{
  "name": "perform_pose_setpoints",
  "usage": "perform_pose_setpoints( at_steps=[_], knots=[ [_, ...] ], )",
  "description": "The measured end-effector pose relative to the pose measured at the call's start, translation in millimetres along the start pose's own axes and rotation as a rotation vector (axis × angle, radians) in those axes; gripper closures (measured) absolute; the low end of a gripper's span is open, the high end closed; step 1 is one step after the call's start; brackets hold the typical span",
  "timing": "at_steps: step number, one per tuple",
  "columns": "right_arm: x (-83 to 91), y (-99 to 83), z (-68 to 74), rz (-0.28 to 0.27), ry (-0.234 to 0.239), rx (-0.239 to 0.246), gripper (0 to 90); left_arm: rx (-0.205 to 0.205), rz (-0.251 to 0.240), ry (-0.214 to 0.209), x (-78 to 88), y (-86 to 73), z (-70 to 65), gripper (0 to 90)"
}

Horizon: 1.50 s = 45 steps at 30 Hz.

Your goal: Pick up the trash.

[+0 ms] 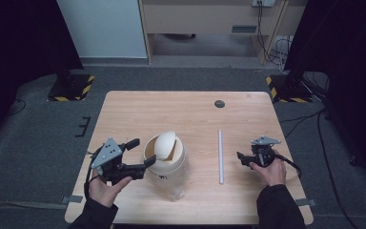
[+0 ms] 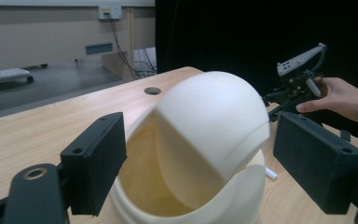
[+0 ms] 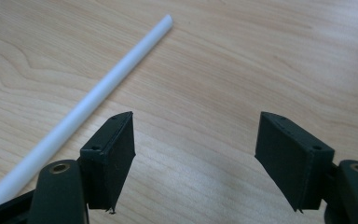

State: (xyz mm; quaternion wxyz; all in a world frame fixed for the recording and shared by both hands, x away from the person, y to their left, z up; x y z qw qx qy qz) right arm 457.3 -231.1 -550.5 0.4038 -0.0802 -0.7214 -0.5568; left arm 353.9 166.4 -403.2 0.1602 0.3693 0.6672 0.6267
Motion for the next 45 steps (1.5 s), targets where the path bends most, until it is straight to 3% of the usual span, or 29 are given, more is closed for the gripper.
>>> perform_pose_setpoints(
  at_steps=[5,8,9,10,14,20,23,26,34,45],
  knots=[
    [3.8,10.4,6.0,-0.014,0.019,0.006,27.0,0.018,0.017,0.039,12.4,-11.8,14.2,16.4],
    [6.3,19.5,14.0,-0.022,0.031,0.039,27.6,0.022,0.063,0.107,19.8,-33.0,34.1,16.1],
    [6.3,19.5,14.0,-0.022,0.031,0.039,27.6,0.022,0.063,0.107,19.8,-33.0,34.1,15.9],
    [7.9,25.8,17.1,-0.032,0.035,0.047,27.6,0.033,0.089,0.139,22.4,-45.0,44.9,15.6],
    [8.6,38.3,24.0,-0.041,0.047,0.055,29.5,0.063,0.145,0.195,22.2,-69.5,64.8,15.4],
    [-3.3,43.0,42.2,-0.014,0.073,0.062,35.1,0.089,0.211,0.215,16.9,-94.6,79.6,15.5],
    [-11.7,38.8,51.1,0.002,0.088,0.05,36.9,0.088,0.279,0.238,14.6,-111.1,92.7,15.9],
    [-17.2,33.0,57.4,0.025,0.091,0.05,38.7,0.103,0.307,0.257,14.6,-116.7,98.7,15.9],
    [-28.8,13.0,73.8,0.113,0.116,0.09,42.3,0.089,0.326,0.266,12.1,-118.7,100.6,15.8],
    [-32.2,4.3,74.6,0.182,0.112,0.114,50.5,0.098,0.326,0.283,12.9,-118.5,106.3,15.7]
  ],
)
Point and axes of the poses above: each handheld gripper's, and its own axes: x roughly backward along the jaws, y roughly out of its top, z roughly to its left, the point moved 7 cm from there along -x, roughly forward along the jaws, and after that the axes turned 4 degrees about x, right-handed, at the moved point
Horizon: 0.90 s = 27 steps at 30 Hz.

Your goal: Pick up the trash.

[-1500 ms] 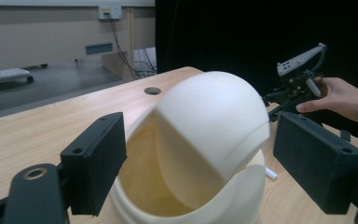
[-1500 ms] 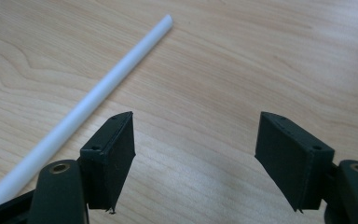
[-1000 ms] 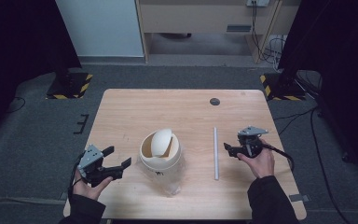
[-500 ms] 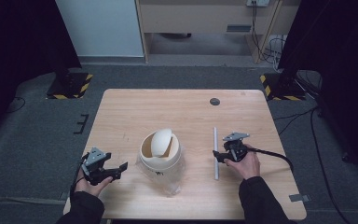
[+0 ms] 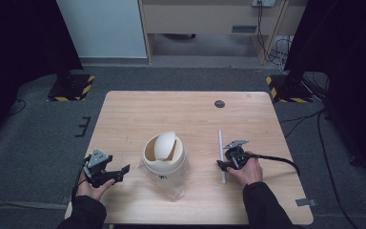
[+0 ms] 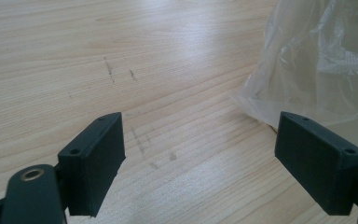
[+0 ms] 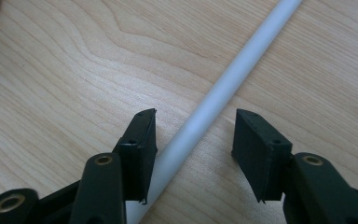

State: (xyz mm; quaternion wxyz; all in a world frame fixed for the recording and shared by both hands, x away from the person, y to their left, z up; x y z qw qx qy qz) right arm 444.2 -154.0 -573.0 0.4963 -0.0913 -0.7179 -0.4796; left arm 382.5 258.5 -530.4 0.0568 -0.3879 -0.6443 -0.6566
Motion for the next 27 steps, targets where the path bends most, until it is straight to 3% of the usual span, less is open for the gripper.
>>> perform_pose_setpoints(
  at_steps=[15,27],
  knots=[
    [3.1,-0.7,-1.8,0.026,0.008,-0.009,75.7,0.003,0.0,-0.003,-0.3,-0.2,0.1,15.7],
    [4.0,-0.7,-2.9,0.036,0.005,-0.009,79.4,0.008,-0.01,-0.001,0.6,0.9,1.0,15.7]
  ],
)
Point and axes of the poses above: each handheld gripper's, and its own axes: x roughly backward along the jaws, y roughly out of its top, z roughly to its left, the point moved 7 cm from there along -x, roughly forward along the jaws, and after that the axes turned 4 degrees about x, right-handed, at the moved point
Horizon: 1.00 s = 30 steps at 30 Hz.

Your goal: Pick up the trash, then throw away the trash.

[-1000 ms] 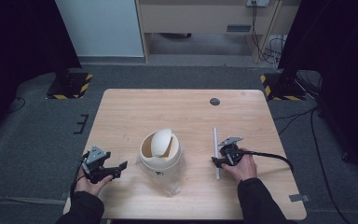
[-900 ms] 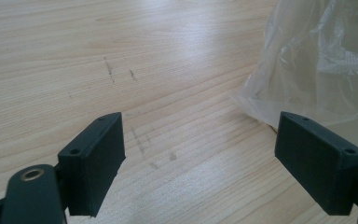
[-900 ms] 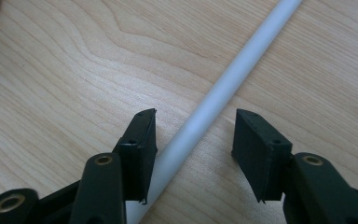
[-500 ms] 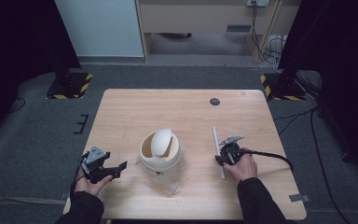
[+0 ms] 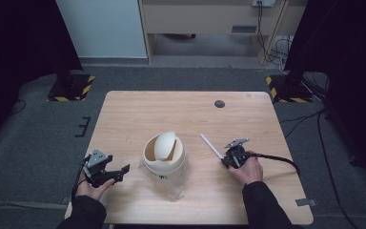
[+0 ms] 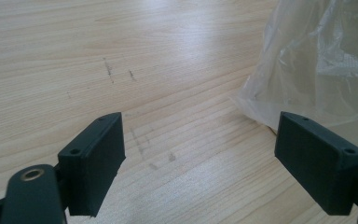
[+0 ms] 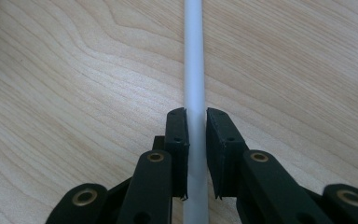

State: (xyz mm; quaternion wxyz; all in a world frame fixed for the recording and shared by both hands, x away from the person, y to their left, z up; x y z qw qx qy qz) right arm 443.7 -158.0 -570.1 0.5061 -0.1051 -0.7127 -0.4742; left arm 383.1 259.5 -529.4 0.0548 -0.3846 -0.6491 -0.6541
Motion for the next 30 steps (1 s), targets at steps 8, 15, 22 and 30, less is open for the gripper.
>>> perform_pose_setpoints(
  at_steps=[8,15,22,30],
  knots=[
    [10.2,8.0,-4.9,-0.069,-0.002,-0.024,79.4,0.006,-0.012,0.002,1.7,1.7,0.9,15.8],
    [25.3,19.6,-9.7,-0.183,0.005,-0.061,79.5,0.006,-0.019,-0.002,1.9,2.9,0.1,15.9],
    [47.6,31.6,-20.3,-0.334,0.004,-0.079,79.5,0.015,-0.049,-0.016,5.0,8.5,-1.0,16.5],
    [63.6,38.4,-26.9,-0.428,0.011,-0.116,79.5,0.055,-0.142,-0.002,16.3,23.3,5.4,17.3]
  ],
)
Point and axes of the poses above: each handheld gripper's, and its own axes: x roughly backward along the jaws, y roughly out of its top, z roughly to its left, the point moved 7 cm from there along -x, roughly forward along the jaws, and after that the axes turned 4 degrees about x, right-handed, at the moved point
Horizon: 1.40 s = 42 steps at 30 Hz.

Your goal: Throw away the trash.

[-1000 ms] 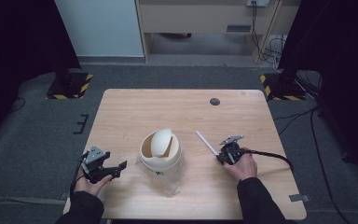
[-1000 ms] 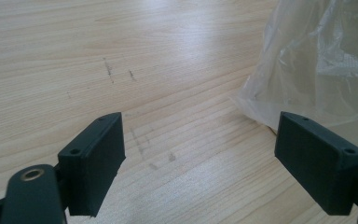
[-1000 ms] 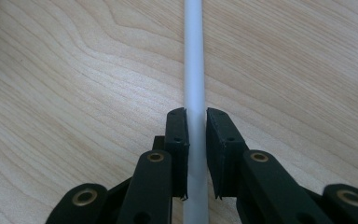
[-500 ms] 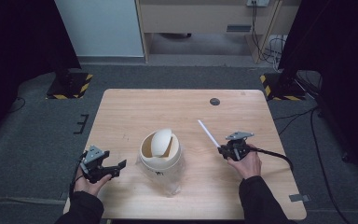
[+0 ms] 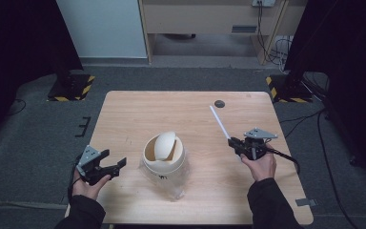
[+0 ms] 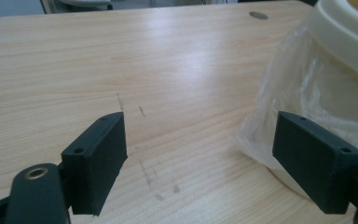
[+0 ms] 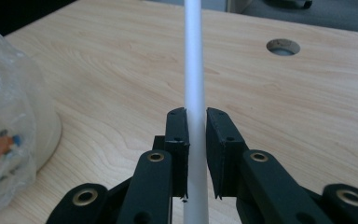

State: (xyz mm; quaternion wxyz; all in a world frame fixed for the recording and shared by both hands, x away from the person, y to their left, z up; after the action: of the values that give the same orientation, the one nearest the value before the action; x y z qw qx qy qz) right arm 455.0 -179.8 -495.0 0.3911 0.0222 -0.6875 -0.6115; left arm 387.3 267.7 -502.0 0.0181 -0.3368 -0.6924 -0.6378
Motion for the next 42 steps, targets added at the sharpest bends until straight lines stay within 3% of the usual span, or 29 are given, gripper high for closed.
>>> perform_pose_setpoints(
  at_steps=[5,12,18,31,34,39,42],
  knots=[
    [7.4,7.5,-3.0,-0.045,0.003,-0.019,79.4,0.027,-0.058,0.01,7.9,11.5,0.7,17.5],
    [23.0,29.8,1.1,-0.137,0.016,-0.012,79.5,0.049,-0.166,-0.011,20.0,36.0,-2.7,18.2],
    [30.3,40.2,5.0,-0.187,0.029,-0.008,79.5,0.041,-0.242,-0.035,29.3,57.5,-10.3,18.6],
    [44.2,63.1,12.5,-0.286,0.047,0.002,79.5,0.016,-0.329,-0.102,26.9,103.7,-33.9,19.4],
    [48.3,67.7,15.5,-0.305,0.058,0.005,79.5,0.012,-0.35,-0.129,24.8,116.9,-46.2,19.4],
    [48.4,72.1,21.3,-0.335,0.118,-0.028,79.5,0.0,-0.359,-0.158,20.6,127.3,-60.0,20.7],
    [46.0,72.9,26.3,-0.324,0.119,0.003,79.5,-0.005,-0.368,-0.187,15.4,135.2,-73.9,21.1]
  ],
)
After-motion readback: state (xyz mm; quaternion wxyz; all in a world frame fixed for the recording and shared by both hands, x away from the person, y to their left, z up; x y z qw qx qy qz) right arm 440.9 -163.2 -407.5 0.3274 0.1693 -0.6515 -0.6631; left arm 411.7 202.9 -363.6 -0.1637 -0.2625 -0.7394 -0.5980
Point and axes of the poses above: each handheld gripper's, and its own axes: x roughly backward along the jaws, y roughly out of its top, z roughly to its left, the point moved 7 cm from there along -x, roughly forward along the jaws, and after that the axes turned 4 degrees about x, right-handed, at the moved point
